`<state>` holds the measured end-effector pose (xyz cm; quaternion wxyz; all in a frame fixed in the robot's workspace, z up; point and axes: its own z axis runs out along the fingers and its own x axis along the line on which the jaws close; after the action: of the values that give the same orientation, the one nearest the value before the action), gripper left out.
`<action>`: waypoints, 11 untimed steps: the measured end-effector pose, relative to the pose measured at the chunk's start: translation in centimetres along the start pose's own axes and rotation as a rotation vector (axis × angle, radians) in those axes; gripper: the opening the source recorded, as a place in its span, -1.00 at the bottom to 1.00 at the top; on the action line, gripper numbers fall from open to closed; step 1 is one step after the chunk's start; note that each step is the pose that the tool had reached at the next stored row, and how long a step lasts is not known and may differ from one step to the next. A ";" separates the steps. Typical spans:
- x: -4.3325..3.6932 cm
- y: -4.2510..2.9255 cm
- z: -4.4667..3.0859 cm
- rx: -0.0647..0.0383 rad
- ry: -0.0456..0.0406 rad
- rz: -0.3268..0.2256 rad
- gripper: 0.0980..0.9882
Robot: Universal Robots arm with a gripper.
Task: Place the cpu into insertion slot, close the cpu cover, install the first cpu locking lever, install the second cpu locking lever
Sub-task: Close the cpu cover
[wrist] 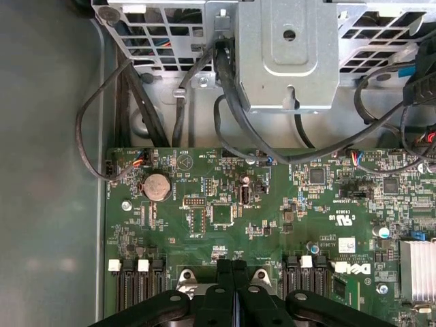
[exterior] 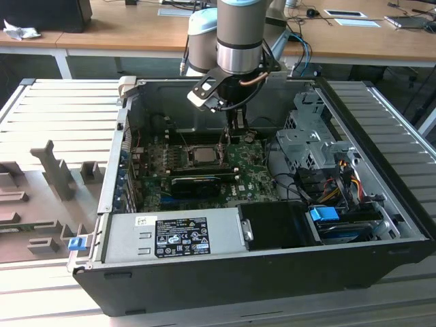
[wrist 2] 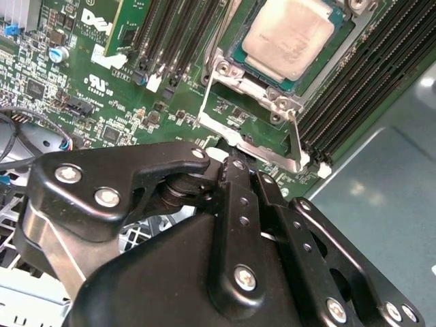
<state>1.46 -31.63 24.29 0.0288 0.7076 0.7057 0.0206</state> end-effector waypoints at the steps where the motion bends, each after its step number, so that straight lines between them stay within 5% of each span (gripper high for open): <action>1: 0.00 -0.10 0.00 0.000 0.0000 0.000 -0.98; 11: 0.00 -1.09 -0.03 0.000 0.0000 0.000 -0.98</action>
<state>0.37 -31.63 24.25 0.0288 0.7076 0.7057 0.0206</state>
